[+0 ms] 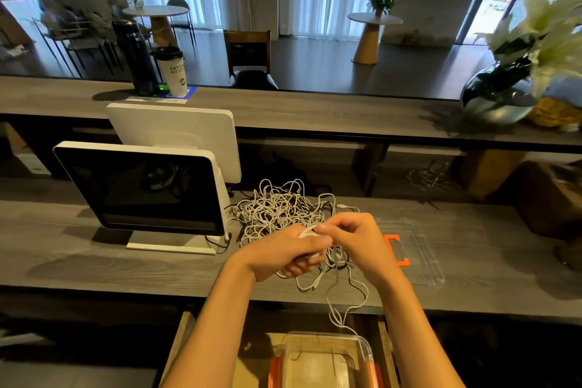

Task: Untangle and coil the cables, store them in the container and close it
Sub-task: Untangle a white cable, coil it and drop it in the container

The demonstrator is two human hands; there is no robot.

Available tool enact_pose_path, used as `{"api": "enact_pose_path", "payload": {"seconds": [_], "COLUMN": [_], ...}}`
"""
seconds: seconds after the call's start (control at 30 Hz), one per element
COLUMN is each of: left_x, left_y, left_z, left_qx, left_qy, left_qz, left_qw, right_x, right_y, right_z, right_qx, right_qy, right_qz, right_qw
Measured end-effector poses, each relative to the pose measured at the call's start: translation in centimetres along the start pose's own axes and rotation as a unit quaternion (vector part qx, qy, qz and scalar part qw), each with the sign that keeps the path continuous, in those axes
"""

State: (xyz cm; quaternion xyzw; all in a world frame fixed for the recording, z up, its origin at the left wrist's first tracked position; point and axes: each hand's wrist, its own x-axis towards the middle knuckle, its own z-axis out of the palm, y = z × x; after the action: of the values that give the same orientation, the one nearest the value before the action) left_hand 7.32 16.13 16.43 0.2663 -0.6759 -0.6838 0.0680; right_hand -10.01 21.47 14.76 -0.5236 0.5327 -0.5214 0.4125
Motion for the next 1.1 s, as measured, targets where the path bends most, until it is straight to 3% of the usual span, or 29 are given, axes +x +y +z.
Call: {"api": "enact_pose_path", "payload": {"seconds": [0.1,0.2,0.3,0.4,0.5,0.57,0.6,0.67,0.73,0.8,0.87,0.93,1.1], "left_x": [-0.2,0.1,0.6,1.0,0.9,0.8,0.8,1.0,1.4,2.0,2.7,3.1,2.9], "left_y": [-0.2,-0.5,-0.7,-0.7,-0.1,0.1,0.1,-0.2,-0.8,-1.7,-2.5,-2.6,-1.5], "left_z": [-1.1,-1.9,-2.1,-2.3,-2.6,-2.9,-3.1,-3.2,-3.1,-3.1,-3.2,-2.9,0.0], "left_qx": [-0.048,0.052,-0.012,-0.166,-0.455,-0.542,-0.552,-0.489,-0.289,-0.064,0.095,0.187,0.118], "left_qy": [0.073,0.217,0.322,0.404,0.355,0.346,0.353,0.415,0.516,0.555,0.523,0.46,0.278], "left_qz": [0.029,0.016,0.026,0.072,0.158,0.185,0.188,0.172,0.133,0.091,0.05,-0.014,-0.1], "left_qw": [0.996,0.975,0.946,0.897,0.801,0.743,0.731,0.748,0.796,0.825,0.846,0.868,0.948], "right_x": [-0.2,-0.1,0.1,0.1,0.3,0.4,0.5,0.6,0.8,0.9,0.8,0.8,1.0], "right_y": [0.0,0.0,0.3,0.3,0.3,0.5,0.6,0.7,0.8,0.9,0.4,-0.2,-1.1], "right_z": [-0.5,-0.8,-0.6,-0.6,-0.7,-0.7,-0.6,-0.3,0.0,0.2,0.3,0.2,0.3], "right_qx": [0.006,-0.012,-0.007,0.019,0.007,-0.018,-0.027,-0.042,-0.071,-0.115,-0.133,-0.121,-0.007], "right_qy": [-0.04,-0.07,-0.075,-0.069,-0.065,-0.056,-0.047,-0.033,-0.031,-0.055,-0.082,-0.093,-0.044], "right_qz": [0.015,0.054,0.097,0.12,0.114,0.108,0.109,0.114,0.12,0.12,0.113,0.1,0.091], "right_qw": [0.999,0.996,0.992,0.99,0.991,0.992,0.993,0.992,0.99,0.984,0.981,0.983,0.995]}}
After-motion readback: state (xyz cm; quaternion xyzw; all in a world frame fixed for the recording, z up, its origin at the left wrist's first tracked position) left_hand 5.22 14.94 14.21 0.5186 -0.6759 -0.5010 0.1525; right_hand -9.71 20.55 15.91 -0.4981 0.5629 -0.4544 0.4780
